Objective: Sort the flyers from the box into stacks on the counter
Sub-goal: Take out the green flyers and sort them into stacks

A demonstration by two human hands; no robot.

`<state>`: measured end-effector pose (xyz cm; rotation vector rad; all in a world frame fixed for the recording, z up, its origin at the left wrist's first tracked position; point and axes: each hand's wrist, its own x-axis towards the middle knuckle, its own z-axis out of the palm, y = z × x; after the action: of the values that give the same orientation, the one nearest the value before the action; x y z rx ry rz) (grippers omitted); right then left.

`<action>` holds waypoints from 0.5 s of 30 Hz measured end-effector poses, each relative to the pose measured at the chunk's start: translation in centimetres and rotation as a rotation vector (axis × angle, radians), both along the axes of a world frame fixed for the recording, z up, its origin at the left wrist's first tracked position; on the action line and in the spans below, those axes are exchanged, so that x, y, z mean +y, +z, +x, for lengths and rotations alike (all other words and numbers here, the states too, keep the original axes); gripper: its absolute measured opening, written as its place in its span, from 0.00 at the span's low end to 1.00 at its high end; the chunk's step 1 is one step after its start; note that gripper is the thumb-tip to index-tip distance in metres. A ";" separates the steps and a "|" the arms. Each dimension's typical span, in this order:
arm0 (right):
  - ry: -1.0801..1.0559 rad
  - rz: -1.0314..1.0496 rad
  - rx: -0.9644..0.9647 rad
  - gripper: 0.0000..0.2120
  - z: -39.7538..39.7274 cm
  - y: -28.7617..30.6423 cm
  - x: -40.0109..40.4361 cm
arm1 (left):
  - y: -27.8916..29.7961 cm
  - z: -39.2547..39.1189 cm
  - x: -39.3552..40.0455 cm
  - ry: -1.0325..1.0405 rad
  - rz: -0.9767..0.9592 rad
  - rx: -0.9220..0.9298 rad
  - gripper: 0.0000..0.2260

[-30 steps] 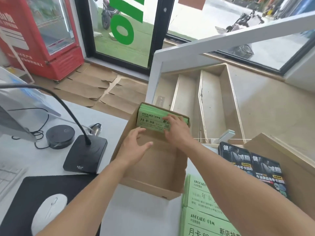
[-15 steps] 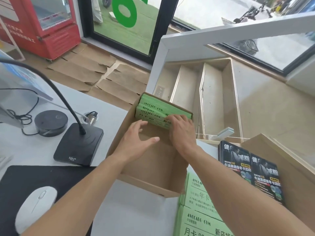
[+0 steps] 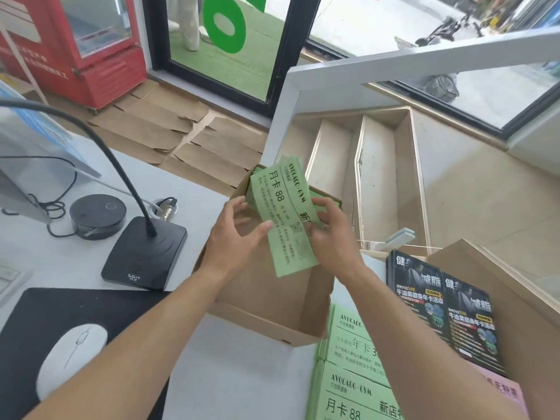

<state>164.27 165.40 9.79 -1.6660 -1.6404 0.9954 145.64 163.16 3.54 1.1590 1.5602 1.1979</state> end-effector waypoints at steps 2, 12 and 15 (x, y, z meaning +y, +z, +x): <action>-0.051 -0.042 0.207 0.16 0.7 1.5 -3.0 | 0.7 -0.4 0.1 -0.040 -0.043 -0.166 0.34; 0.043 -0.138 0.318 0.09 5.8 1.1 -16.1 | 6.4 4.7 -9.7 -0.229 0.051 -0.646 0.27; 0.049 -0.163 0.285 0.10 6.9 -0.9 -19.3 | 5.9 6.1 -14.5 -0.197 0.077 -0.527 0.27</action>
<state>171.18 146.14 8.89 -1.5085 -1.4491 1.3547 151.76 148.61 9.47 0.9204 0.9905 1.3067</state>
